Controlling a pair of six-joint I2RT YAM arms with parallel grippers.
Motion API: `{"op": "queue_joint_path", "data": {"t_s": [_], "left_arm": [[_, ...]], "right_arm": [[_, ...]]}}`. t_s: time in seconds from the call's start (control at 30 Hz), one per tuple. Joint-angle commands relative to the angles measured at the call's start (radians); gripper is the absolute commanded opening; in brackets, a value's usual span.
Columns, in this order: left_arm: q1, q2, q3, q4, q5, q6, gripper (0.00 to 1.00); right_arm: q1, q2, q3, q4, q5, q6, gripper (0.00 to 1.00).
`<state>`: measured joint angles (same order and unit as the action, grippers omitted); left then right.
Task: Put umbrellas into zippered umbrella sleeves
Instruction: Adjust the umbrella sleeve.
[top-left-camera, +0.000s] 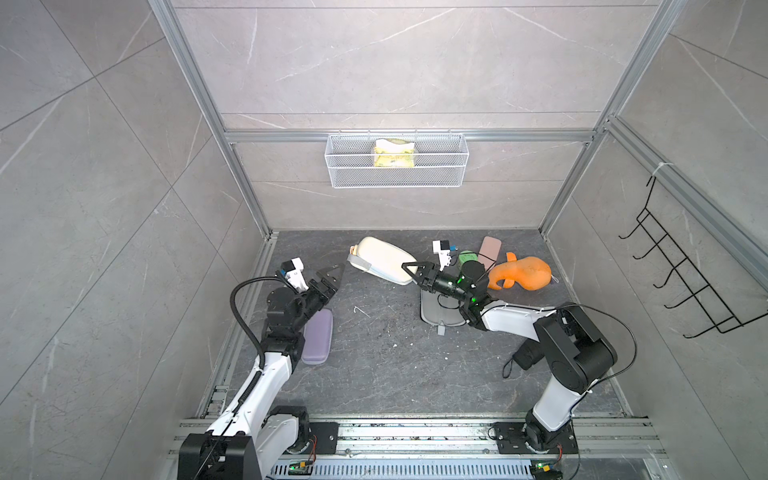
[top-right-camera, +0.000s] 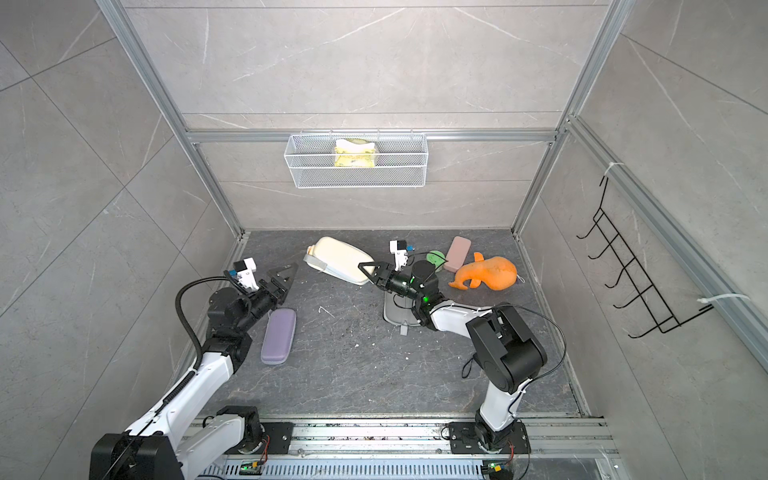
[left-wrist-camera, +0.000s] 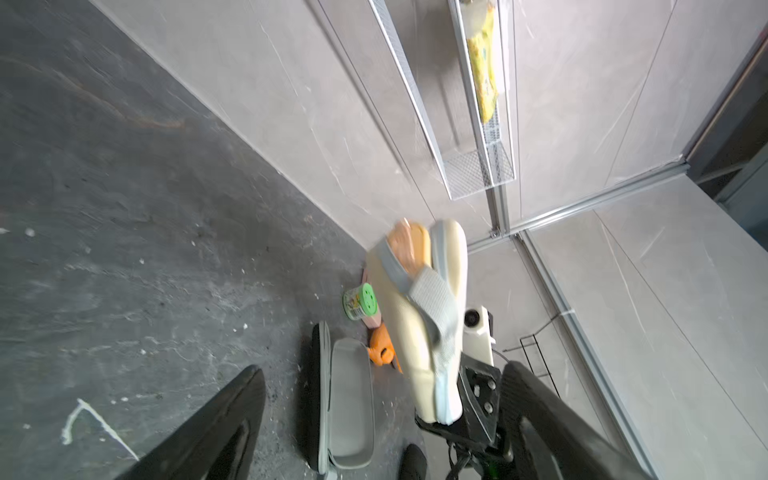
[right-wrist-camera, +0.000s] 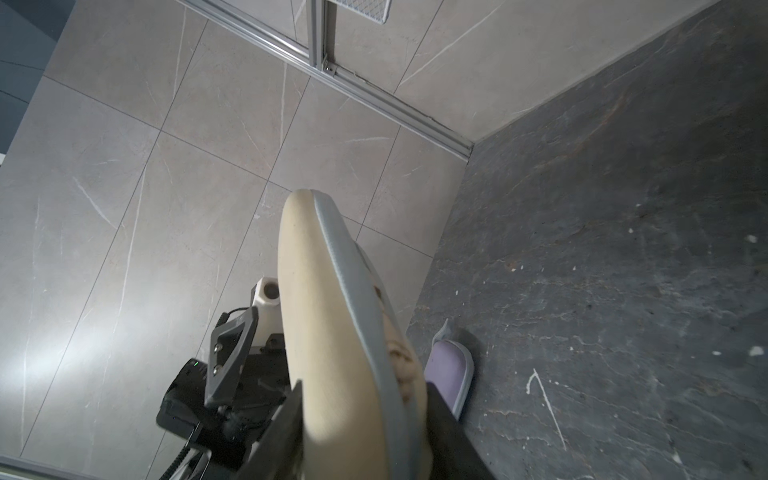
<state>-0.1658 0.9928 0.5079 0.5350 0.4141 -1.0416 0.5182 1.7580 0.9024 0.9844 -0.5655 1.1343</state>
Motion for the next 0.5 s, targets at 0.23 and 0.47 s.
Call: {"op": "queue_joint_path", "data": {"t_s": [0.23,0.47], "left_arm": [[-0.176,0.228,0.102,0.238,-0.17,0.052,0.96],[-0.178,0.325,0.133,0.437,-0.163,0.046,0.68]], "right_arm": [[0.156,-0.092,-0.008,0.069,0.265,-0.036,0.3],[0.263,-0.099,-0.005,0.021,0.366,-0.075,0.36]]}}
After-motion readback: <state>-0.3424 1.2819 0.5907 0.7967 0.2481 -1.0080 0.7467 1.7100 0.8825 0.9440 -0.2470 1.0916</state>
